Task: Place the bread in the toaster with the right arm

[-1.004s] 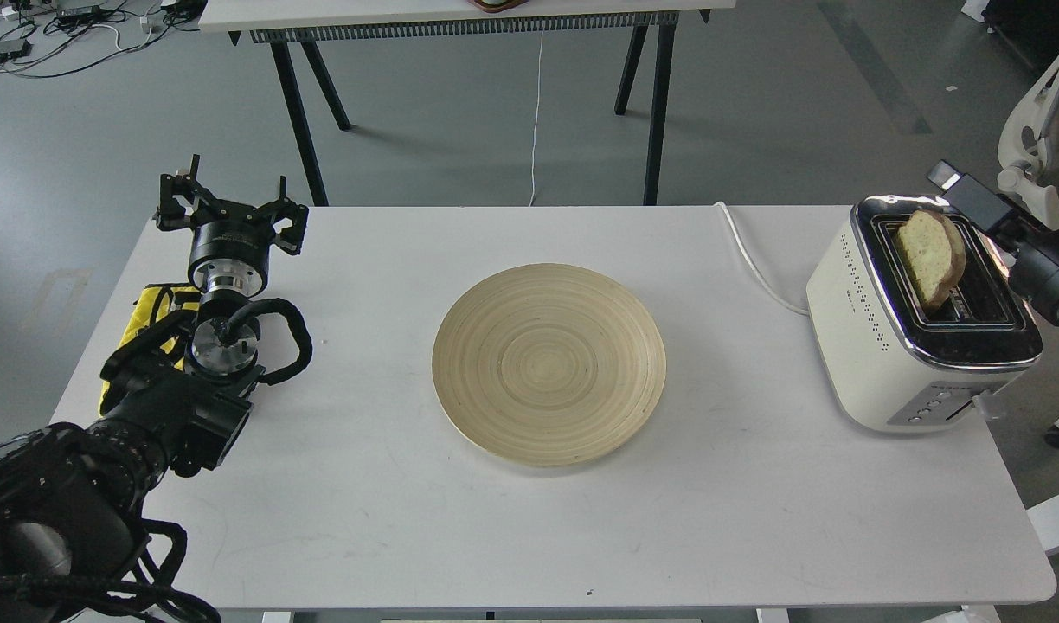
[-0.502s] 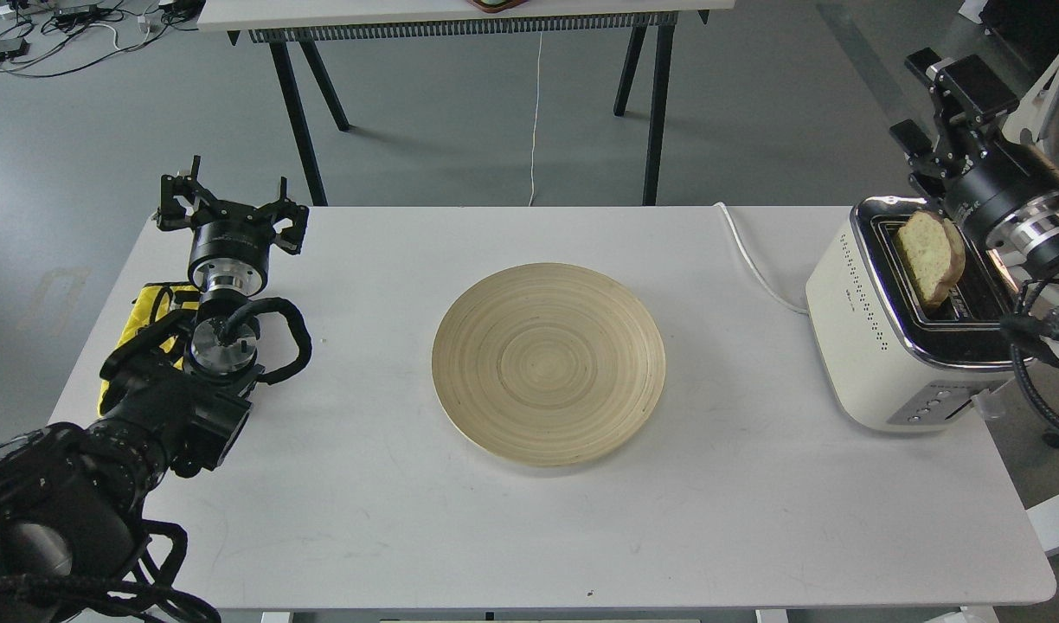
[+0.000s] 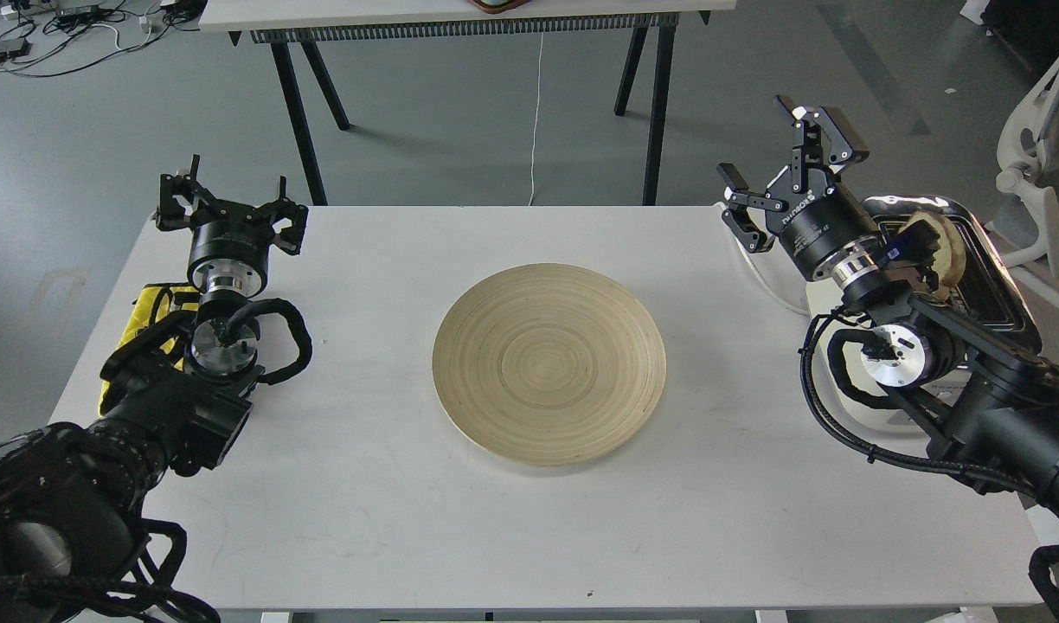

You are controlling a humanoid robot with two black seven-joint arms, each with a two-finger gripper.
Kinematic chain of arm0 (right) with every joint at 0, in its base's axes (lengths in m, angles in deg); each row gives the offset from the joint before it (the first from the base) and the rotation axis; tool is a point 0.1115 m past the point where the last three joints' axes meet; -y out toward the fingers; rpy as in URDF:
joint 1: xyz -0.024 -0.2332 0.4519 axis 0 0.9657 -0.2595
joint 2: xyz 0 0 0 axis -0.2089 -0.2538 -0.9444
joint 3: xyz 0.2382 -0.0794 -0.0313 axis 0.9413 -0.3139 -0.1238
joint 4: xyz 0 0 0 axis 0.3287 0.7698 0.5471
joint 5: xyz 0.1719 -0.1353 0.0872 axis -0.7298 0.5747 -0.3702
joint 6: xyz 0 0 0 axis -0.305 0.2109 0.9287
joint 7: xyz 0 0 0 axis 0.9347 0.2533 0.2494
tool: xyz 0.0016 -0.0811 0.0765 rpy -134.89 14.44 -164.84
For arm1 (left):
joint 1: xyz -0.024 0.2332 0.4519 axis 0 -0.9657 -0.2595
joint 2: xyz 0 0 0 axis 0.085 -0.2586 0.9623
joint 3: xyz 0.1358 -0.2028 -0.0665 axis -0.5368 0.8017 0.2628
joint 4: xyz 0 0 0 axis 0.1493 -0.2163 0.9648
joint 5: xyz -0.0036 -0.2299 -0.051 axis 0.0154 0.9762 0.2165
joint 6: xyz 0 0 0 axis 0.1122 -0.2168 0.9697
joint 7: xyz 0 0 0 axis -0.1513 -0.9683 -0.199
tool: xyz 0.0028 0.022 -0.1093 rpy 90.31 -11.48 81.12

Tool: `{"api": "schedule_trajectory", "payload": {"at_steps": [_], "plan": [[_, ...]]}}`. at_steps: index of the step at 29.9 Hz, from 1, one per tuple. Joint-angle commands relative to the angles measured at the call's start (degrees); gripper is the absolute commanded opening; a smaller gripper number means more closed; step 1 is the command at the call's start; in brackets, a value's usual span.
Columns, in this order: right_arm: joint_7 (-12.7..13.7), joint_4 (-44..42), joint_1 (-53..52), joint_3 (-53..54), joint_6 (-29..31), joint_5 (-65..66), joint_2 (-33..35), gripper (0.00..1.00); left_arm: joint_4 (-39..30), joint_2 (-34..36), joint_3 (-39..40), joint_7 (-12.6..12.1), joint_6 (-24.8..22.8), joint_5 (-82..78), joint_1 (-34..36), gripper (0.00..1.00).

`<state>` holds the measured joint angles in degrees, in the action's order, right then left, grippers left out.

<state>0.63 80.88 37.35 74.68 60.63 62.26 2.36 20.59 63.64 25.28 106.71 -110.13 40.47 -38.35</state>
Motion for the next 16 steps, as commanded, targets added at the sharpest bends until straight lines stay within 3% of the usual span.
{"api": "schedule_trajectory", "payload": {"at_steps": [1, 16], "plan": [[0.0, -5.7, 0.9, 2.8, 6.3, -1.3, -5.0, 0.97, 0.0, 0.0, 0.0, 0.0, 0.0, 0.0, 0.1, 1.0], [0.0, -7.7, 3.7, 8.1, 6.3, -1.4, -6.5, 0.99, 0.0, 0.0, 0.0, 0.0, 0.0, 0.0, 0.0, 1.0]]}}
